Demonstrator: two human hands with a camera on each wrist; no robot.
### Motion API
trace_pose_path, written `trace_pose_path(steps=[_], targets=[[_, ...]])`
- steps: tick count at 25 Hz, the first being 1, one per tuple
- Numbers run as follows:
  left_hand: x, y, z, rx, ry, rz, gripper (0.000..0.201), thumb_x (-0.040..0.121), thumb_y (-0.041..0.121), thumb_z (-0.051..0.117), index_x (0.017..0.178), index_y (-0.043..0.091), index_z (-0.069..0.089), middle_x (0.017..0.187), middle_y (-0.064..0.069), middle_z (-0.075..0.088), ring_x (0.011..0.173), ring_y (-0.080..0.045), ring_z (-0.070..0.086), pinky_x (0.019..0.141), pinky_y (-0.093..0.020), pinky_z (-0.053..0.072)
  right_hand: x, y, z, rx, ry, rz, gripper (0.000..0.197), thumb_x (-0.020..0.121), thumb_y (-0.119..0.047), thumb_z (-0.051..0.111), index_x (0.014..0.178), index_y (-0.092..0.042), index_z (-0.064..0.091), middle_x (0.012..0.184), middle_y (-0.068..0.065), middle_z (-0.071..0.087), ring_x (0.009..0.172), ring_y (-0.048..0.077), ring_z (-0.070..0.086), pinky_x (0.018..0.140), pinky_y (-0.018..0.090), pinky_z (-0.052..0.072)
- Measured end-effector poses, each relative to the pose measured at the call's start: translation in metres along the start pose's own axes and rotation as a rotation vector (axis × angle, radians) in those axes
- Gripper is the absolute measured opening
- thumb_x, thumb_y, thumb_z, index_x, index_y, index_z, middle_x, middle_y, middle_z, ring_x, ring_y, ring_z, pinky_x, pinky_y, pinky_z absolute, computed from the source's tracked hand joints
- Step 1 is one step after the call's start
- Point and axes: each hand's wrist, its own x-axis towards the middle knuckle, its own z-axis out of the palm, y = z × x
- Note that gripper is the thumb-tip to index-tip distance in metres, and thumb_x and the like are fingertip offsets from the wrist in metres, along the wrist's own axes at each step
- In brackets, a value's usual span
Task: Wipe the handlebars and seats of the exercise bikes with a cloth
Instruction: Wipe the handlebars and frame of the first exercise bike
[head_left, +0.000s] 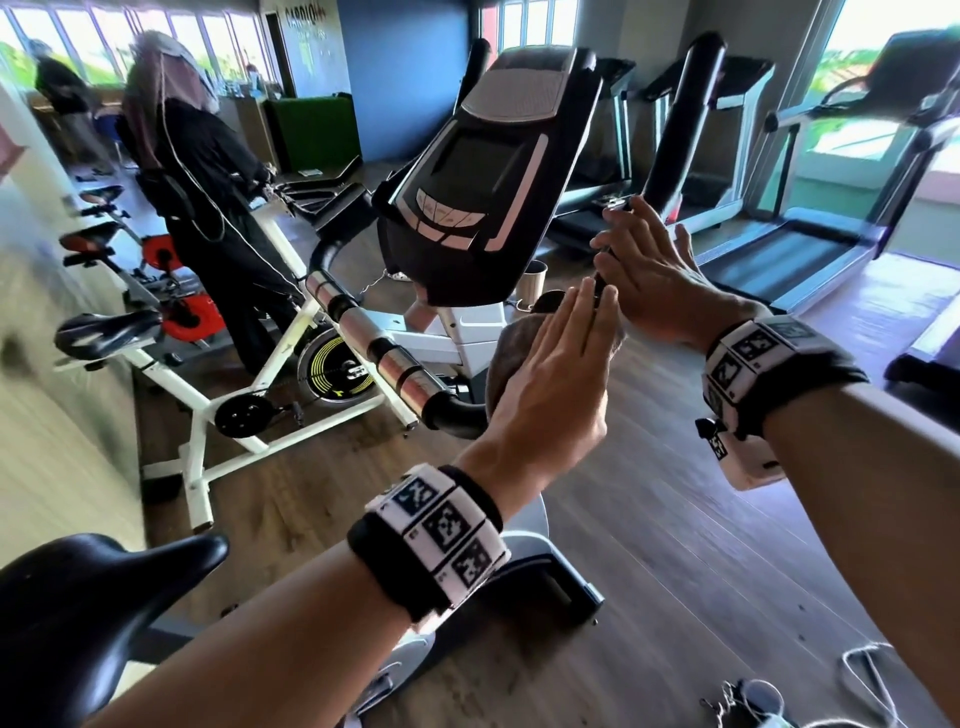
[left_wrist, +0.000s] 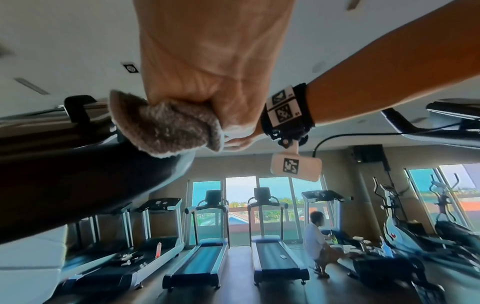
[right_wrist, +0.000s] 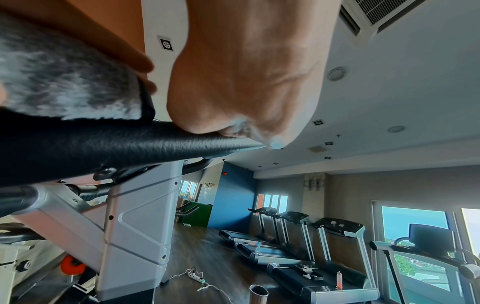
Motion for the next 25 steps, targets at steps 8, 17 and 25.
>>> trace_pose_path(steps=[8, 17, 25], targets=[[-0.01, -0.008, -0.015, -0.137, -0.038, -0.029, 0.081, 0.099, 0.02, 0.056, 0.164, 0.011, 0.008, 0.171, -0.004, 0.006, 0.157, -0.011, 0.0, 0.129, -0.033, 0.002, 0.0, 0.007, 0.003, -0.056, 0.03, -0.07, 0.056, 0.102, -0.048, 0.018, 0.14, -0.018, 0.047, 0.163, 0.005, 0.024, 0.157, 0.021, -0.002, 0.121, 0.061, 0.008], [0.016, -0.029, -0.013, -0.209, -0.109, -0.201, 0.065, 0.11, 0.045, 0.027, 0.163, 0.014, 0.008, 0.172, -0.001, -0.002, 0.156, -0.009, -0.009, 0.124, -0.025, -0.005, 0.0, 0.009, 0.007, 0.007, 0.075, -0.068, 0.045, 0.103, -0.04, 0.024, 0.135, -0.018, 0.047, 0.16, 0.003, 0.027, 0.156, 0.02, 0.001, 0.121, 0.057, 0.011], [0.033, -0.021, -0.027, -0.3, -0.092, -0.363, 0.059, 0.11, 0.041, 0.032, 0.16, 0.013, 0.02, 0.156, -0.014, 0.038, 0.137, -0.031, 0.045, 0.109, -0.041, 0.034, 0.001, 0.009, 0.009, 0.077, 0.083, -0.037, 0.041, 0.105, -0.039, 0.028, 0.137, -0.018, 0.043, 0.162, 0.001, 0.024, 0.156, 0.015, -0.002, 0.124, 0.057, 0.005]])
